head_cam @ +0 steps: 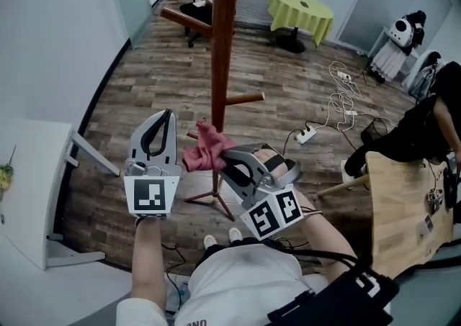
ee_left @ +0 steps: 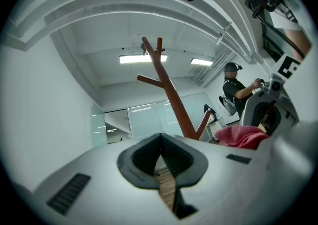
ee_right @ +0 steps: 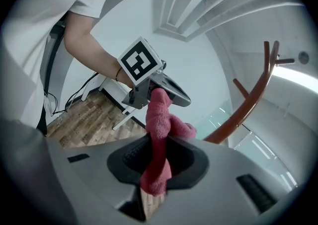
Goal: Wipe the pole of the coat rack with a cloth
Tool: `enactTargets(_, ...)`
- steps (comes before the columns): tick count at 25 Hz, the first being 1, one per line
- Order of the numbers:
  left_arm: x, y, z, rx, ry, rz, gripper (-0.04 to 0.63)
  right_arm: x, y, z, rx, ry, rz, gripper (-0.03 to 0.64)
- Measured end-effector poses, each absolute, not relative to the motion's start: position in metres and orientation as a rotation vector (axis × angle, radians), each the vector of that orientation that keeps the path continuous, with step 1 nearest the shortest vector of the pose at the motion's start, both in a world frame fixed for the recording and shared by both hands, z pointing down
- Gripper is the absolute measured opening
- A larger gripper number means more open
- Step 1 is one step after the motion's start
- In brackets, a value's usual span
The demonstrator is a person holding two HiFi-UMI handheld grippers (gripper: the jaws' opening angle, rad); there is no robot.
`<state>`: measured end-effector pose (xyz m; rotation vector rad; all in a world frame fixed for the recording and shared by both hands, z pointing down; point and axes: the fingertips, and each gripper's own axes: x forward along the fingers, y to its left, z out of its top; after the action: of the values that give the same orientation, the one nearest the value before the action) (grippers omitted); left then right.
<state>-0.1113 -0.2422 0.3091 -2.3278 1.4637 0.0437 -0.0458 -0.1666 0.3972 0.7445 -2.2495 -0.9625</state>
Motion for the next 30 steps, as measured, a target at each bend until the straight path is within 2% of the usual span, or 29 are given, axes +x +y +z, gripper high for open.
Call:
enactTargets(11, -0.116, -0.24, 0.29, -2.292, 1.46, 0.055, 0.012, -0.051, -0.157, 0.384, 0.725, -2.276, -1.008, 0.083)
enactTargets(30, -0.127, -0.222, 0.242, -2.163, 1.464, 0.114, 0.012, -0.032, -0.186, 0.289, 1.045, -2.403, -1.149, 0.083)
